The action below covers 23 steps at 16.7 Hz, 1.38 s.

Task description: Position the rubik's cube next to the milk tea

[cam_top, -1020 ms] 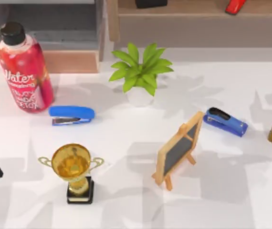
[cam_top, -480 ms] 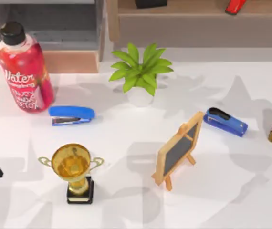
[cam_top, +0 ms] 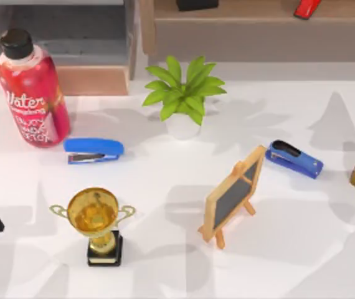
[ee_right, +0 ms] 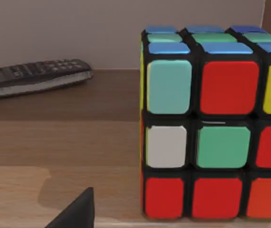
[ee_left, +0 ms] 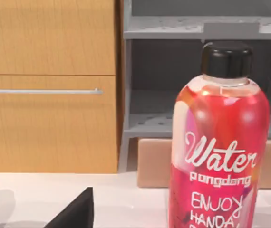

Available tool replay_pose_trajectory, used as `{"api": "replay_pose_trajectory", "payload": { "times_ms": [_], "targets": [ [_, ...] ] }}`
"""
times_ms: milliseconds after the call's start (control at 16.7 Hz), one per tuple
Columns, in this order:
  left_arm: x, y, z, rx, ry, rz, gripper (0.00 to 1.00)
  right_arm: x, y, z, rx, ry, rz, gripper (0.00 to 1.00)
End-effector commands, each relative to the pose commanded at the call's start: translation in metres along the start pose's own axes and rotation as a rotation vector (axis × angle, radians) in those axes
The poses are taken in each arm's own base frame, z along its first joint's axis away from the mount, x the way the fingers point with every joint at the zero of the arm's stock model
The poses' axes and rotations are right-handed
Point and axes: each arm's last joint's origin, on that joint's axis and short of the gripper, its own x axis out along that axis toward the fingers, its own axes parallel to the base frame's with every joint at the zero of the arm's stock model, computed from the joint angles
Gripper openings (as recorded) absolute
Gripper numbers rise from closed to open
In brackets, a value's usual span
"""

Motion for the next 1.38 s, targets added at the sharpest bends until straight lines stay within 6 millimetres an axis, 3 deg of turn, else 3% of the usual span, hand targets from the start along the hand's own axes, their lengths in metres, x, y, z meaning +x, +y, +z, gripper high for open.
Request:
{"api": "replay_pose_trajectory", "payload": {
  "times_ms": [180, 780, 1080, 1380],
  "targets": [
    [0.000, 0.000, 0.000, 0.000, 0.000, 0.000, 1.00, 0.003, 0.001, 0.001, 0.000, 0.000, 0.000, 1.00],
    [0.000, 0.000, 0.000, 0.000, 0.000, 0.000, 1.00, 0.056, 0.000, 0.000, 0.000, -0.001, 0.000, 1.00],
    [0.000, 0.000, 0.000, 0.000, 0.000, 0.000, 1.00, 0.060, 0.000, 0.000, 0.000, 0.000, 0.000, 1.00],
    [0.000, 0.000, 0.000, 0.000, 0.000, 0.000, 1.00, 0.060, 0.000, 0.000, 0.000, 0.000, 0.000, 0.62]
  ]
}}
